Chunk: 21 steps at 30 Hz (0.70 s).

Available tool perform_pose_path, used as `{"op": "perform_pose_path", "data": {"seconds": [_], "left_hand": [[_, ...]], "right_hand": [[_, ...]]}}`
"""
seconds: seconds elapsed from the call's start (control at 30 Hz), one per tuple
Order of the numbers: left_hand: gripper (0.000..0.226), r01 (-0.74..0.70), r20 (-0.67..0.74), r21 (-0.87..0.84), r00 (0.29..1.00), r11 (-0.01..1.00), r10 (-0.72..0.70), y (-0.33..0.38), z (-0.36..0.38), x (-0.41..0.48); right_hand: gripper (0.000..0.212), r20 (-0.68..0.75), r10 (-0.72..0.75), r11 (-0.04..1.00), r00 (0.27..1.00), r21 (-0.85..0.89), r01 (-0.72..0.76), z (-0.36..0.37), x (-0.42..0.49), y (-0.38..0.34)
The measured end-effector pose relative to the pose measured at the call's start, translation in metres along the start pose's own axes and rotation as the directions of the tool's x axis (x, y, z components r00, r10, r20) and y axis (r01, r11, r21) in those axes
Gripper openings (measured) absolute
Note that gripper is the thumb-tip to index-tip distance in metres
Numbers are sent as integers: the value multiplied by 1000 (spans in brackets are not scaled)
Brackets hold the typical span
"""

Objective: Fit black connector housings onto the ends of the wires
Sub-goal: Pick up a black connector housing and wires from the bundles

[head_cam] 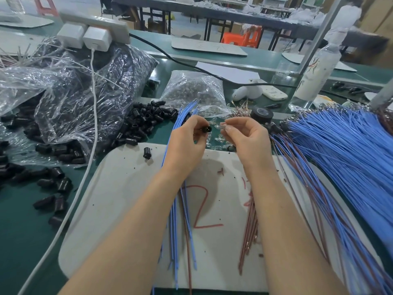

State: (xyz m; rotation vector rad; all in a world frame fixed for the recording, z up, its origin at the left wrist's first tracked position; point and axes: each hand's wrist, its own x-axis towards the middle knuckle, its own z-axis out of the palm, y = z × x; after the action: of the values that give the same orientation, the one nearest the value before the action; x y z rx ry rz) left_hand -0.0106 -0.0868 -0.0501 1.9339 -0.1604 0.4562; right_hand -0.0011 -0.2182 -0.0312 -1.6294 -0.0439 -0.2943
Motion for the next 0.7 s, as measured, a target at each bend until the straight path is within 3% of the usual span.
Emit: {"op": "perform_pose_path", "data": {"seconds": [0.13,0.3,0.4,0.57,0.7], "left_hand": [[19,-1,-42,12,999,1000,2,0,0,0],[15,-6,-134,19,991,1000,9,0,-3,2],[15,-10,-162,16,987,1000,13,0,-4,2],[14,9,-194,-11,981,1000,-11,0,-5,2],[15,10,-204,-13,979,1000,-13,0,-4,2]], "right_hand": [[16,-42,-41,968,998,-249,29,-7,3,9],[26,96,10,902,995,-430,32,2,5,18],[36,161,14,894,987,-443,60,3,4,16],[28,-12,-99,776,995,-627,70,-12,4,14],[15,-12,-8,660,1000,-752,-4,-17,6,18]]}}
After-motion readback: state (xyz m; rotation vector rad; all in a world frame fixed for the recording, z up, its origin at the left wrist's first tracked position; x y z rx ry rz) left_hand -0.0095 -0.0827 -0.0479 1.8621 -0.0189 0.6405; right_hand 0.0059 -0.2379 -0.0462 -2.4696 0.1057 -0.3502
